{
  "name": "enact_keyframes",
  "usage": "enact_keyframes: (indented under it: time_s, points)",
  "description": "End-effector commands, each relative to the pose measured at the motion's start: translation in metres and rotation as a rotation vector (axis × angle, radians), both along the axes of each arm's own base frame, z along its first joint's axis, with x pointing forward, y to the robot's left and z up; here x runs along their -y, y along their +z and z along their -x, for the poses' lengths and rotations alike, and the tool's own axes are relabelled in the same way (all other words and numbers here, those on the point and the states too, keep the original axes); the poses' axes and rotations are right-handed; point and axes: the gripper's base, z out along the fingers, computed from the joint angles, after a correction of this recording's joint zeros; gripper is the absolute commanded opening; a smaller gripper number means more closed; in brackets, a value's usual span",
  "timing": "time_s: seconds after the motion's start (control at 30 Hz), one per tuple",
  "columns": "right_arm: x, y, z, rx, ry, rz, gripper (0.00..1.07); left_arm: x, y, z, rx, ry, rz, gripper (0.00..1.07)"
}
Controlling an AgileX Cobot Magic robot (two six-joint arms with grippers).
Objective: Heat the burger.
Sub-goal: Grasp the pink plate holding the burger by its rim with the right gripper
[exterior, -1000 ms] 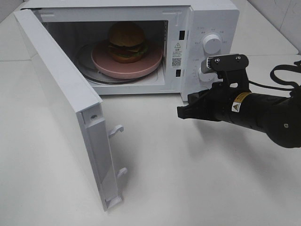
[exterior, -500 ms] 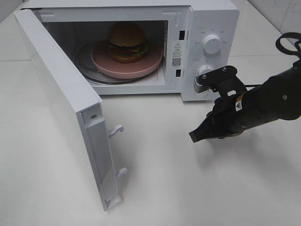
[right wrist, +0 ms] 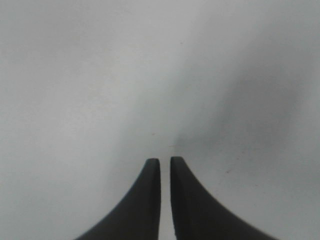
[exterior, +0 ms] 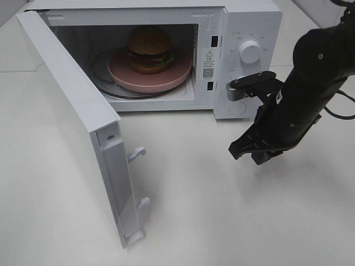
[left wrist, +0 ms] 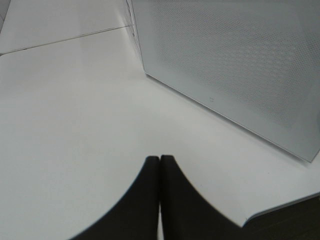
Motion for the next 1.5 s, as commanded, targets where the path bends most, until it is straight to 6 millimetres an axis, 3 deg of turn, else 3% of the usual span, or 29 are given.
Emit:
enact_keyframes:
  time_s: [0.03, 0.2, 0.43, 0.47, 0.57, 0.63, 0.9, 1.13, 1.5]
  points:
    - [-0.010, 0.009, 0.002, -0.034, 0.079, -0.098, 0.10, 0.000, 0.000, 0.003, 0.030, 0.000, 0.011, 0.00]
    - [-0.016, 0.010, 0.003, -0.037, 0.153, -0.151, 0.16, 0.000, 0.000, 0.003, 0.030, 0.000, 0.011, 0.00]
    - [-0.019, 0.011, 0.002, -0.013, 0.197, -0.175, 0.33, 0.000, 0.000, 0.003, 0.030, 0.000, 0.011, 0.00]
    - [-0.019, 0.012, -0.001, 0.029, 0.217, -0.176, 0.48, 0.000, 0.000, 0.003, 0.030, 0.000, 0.011, 0.00]
    - [-0.019, 0.012, -0.001, 0.032, 0.223, -0.177, 0.50, 0.000, 0.000, 0.003, 0.030, 0.000, 0.011, 0.00]
    - [-0.021, 0.015, -0.003, 0.033, 0.246, -0.179, 0.62, 0.000, 0.000, 0.003, 0.030, 0.000, 0.011, 0.00]
    - [-0.033, 0.032, -0.011, 0.076, 0.334, -0.190, 0.63, 0.000, 0.000, 0.003, 0.030, 0.000, 0.011, 0.00]
    - [-0.065, 0.033, -0.006, 0.114, 0.613, -0.157, 0.63, 0.000, 0.000, 0.003, 0.030, 0.000, 0.011, 0.00]
    - [-0.097, 0.046, -0.012, 0.290, 0.835, -0.090, 0.63, 0.000, 0.000, 0.003, 0.030, 0.000, 0.011, 0.00]
